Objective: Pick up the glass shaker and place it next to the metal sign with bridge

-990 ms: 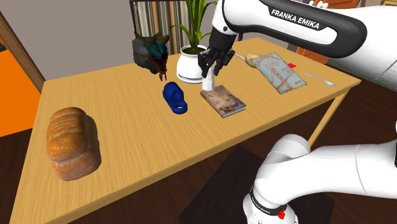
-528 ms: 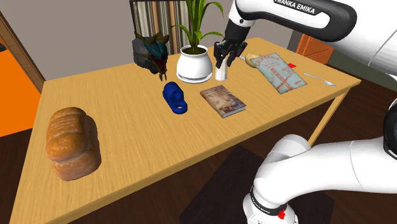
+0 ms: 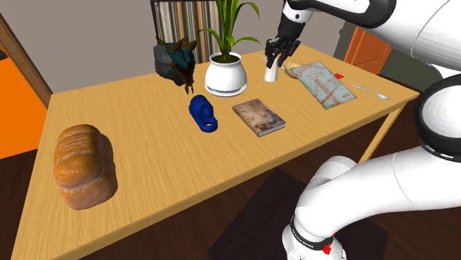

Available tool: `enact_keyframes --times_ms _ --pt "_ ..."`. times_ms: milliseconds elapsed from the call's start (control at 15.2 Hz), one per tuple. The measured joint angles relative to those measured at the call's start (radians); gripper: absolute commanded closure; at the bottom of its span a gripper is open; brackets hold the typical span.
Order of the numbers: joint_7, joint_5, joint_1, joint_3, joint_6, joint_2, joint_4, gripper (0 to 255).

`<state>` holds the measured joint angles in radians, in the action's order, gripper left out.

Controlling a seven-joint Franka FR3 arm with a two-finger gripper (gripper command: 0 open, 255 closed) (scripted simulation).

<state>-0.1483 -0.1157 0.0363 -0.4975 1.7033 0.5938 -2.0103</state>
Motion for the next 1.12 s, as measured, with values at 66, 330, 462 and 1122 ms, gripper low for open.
enact_keyframes --times_ms 66,330,462,1122 --pt "-0.026 0.001 -0.002 -0.026 0.001 -0.019 0.019 255" --pt "-0.138 0.024 -0.024 -0.145 -0.003 -0.121 0.125 255" --pt "-0.196 0.049 -0.038 -0.209 -0.007 -0.180 0.184 255" --pt "-0.644 0.515 0.028 -0.618 -0.152 -0.754 0.612 255"
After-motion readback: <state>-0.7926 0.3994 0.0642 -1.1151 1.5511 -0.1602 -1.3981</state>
